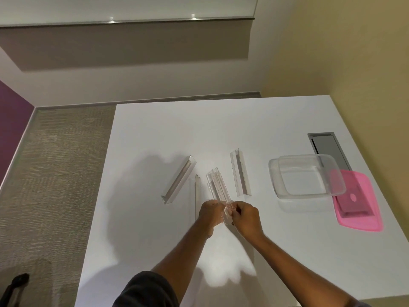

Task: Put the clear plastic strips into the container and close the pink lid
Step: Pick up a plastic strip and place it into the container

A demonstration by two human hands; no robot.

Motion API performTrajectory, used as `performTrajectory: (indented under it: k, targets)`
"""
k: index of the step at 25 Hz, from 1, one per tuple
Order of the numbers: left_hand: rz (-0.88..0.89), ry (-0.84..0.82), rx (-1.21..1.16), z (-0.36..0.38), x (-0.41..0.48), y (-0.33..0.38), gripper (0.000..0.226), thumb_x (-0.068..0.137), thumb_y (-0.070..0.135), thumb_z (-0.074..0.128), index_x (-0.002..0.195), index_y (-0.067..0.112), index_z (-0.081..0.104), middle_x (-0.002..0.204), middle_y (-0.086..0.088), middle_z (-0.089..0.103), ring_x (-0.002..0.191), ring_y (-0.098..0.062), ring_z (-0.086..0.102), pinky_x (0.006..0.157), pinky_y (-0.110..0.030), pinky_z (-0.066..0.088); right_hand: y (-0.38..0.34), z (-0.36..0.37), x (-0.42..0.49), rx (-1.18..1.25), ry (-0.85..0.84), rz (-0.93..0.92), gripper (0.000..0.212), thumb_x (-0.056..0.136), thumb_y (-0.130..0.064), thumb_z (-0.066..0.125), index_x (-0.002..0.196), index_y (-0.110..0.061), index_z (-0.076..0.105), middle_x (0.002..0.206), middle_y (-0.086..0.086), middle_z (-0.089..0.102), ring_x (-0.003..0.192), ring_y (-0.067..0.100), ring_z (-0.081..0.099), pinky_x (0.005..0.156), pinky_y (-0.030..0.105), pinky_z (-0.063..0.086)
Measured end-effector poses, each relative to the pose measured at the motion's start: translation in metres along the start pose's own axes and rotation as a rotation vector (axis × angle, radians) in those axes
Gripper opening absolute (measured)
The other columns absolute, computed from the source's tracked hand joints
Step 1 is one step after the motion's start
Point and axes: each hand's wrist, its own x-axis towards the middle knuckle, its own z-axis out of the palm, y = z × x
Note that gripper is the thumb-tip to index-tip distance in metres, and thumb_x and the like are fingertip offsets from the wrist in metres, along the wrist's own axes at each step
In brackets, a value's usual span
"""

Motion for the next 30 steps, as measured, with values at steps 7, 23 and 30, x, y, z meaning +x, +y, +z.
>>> performTrajectory:
  k: [7, 23, 30]
  targets:
    - [0.047, -0.157, -0.2, -0.012, -0.005, 0.012, 0.031, 0.106, 0.023, 0.065, 0.134, 0.011, 0.057, 0.139, -0.016, 0.066, 0.131, -0.043, 0.065, 0.108, -0.054, 0.057, -0.001, -0.037, -0.014, 0.391, -0.093, 0.137, 0.041, 0.099, 0.007, 0.056, 0.088, -0.022, 0.083, 0.079, 0.001, 0.08, 0.059, 0.006, 0.069, 0.064, 0.031, 0.063]
    - [0.195, -0.113, -0.394, 0.004, -0.025, 0.027, 0.034, 0.1, 0.026, 0.074, 0.123, 0.002, 0.067, 0.122, -0.023, 0.077, 0.112, -0.035, 0.078, 0.104, -0.051, 0.061, -0.01, -0.054, -0.046, -0.327, 0.16, -0.383, 0.089, 0.091, -0.076, 0.054, 0.159, -0.021, 0.04, 0.158, 0.0, 0.05, 0.134, 0.023, 0.056, 0.098, 0.039, 0.06]
    - [0.175, -0.147, -0.457, -0.013, -0.029, 0.026, 0.036, 0.107, 0.032, 0.064, 0.134, 0.01, 0.06, 0.128, -0.018, 0.072, 0.119, -0.038, 0.072, 0.106, -0.052, 0.059, -0.006, -0.069, -0.036, 0.128, 0.04, -0.166, 0.056, 0.097, -0.039, 0.074, 0.149, -0.028, 0.058, 0.134, -0.011, 0.067, 0.107, 0.002, 0.068, 0.089, 0.023, 0.06]
